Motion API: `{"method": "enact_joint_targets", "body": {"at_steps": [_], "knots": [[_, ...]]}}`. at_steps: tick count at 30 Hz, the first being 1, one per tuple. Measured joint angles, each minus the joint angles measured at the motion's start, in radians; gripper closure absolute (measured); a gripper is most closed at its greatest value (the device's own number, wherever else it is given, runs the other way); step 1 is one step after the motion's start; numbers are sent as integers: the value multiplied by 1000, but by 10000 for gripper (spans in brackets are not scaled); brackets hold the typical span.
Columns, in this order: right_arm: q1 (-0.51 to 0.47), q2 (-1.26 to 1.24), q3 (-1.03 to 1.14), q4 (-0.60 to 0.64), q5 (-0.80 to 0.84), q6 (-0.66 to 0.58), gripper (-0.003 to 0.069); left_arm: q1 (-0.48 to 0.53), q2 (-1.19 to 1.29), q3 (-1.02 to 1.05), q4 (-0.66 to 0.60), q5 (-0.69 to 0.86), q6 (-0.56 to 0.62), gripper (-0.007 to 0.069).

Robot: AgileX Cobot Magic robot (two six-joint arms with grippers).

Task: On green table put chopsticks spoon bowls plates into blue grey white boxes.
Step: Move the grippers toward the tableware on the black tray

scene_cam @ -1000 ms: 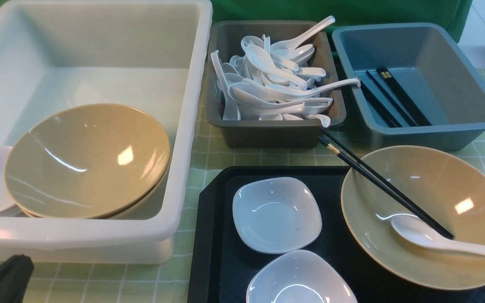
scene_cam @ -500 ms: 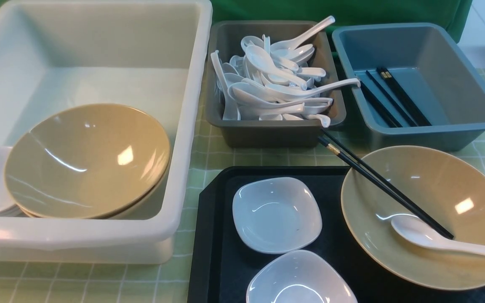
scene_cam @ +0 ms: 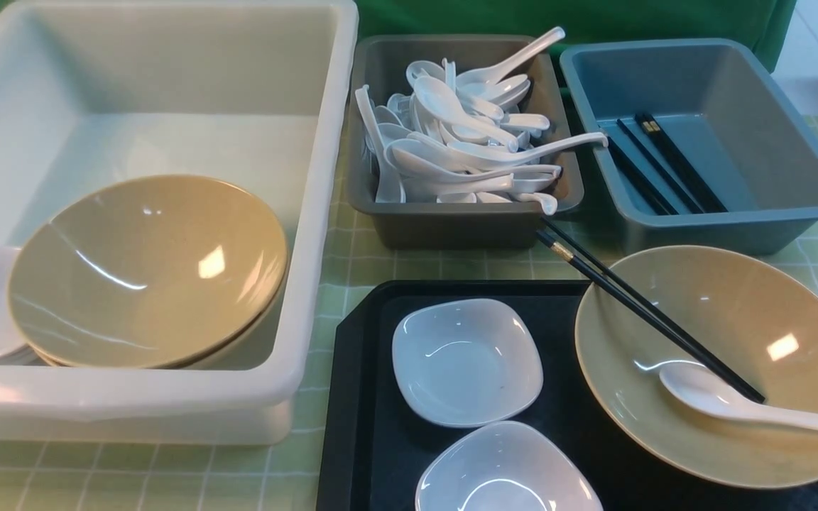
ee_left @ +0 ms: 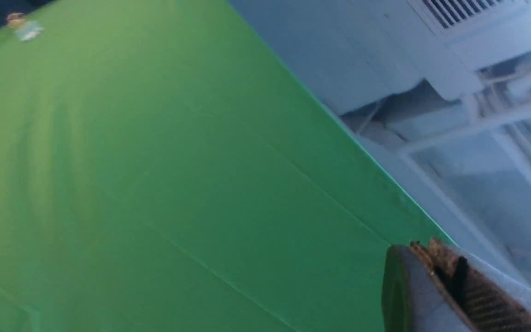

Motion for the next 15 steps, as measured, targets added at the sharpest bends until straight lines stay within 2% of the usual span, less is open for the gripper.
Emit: {"method": "enact_joint_targets", "body": {"at_steps": [2,5,7,8,11,15], "knots": [[0,94,-126,0,110,-46,423,0,87,-145,22,152,9,627],[0,246,-279,0,291,-160,423,0,270,-351,63,479,16,627],[0,300,-316,0,343,-229,423,0,341,-406,76,559,23,627],[0,365,-342,0,384,-363,423,-1,435,-459,114,667,52,627],[0,451,-350,0,421,-481,423,-10,518,-492,168,729,89,627],[0,565,-350,3,527,-545,423,-69,586,-495,172,786,112,627]]}}
